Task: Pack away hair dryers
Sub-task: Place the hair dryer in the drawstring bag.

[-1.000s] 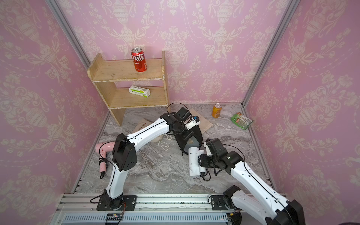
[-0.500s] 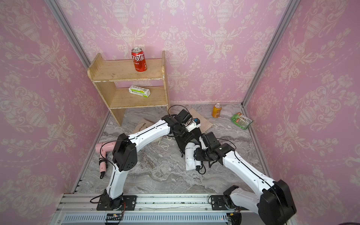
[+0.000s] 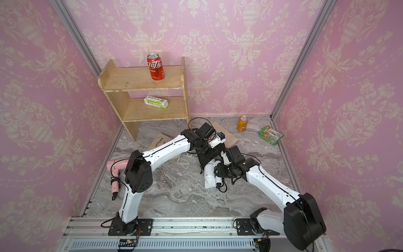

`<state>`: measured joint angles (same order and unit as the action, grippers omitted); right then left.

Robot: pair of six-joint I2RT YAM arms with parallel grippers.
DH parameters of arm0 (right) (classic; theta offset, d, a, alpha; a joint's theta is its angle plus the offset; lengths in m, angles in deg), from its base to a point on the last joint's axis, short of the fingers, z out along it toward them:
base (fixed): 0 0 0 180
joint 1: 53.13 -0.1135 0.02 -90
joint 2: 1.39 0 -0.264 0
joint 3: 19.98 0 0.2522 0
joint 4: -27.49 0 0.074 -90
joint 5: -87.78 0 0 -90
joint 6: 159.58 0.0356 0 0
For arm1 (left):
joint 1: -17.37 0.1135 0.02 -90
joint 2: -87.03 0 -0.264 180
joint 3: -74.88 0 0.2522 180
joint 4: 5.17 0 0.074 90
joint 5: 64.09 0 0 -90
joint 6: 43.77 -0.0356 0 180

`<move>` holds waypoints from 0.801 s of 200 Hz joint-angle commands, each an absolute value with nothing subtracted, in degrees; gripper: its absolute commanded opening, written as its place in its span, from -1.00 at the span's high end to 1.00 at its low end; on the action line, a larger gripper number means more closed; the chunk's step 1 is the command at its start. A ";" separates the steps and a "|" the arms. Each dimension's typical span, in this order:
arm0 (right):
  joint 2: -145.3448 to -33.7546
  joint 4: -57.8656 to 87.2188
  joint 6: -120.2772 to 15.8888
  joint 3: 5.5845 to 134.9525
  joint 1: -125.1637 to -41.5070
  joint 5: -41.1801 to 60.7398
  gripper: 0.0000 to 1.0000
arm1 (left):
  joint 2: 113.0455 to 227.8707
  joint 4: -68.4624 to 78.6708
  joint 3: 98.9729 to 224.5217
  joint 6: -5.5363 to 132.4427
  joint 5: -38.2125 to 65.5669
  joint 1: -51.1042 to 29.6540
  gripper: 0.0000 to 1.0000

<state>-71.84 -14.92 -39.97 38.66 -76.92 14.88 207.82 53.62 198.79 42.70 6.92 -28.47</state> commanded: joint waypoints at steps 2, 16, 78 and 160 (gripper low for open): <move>-71.49 -10.30 -40.66 38.65 -73.73 19.23 0.25 | 203.26 54.03 197.68 43.64 5.65 -28.94 1.00; -71.15 -9.67 -40.59 38.35 -71.70 20.58 0.25 | 202.55 54.03 197.04 43.60 5.60 -28.99 1.00; -67.83 -10.97 -40.07 39.22 -66.31 23.74 0.25 | 201.85 53.64 193.24 43.42 6.00 -29.03 1.00; -64.18 -12.20 -37.74 38.84 -63.68 21.45 0.25 | 200.68 50.79 188.55 45.04 4.82 -29.12 1.00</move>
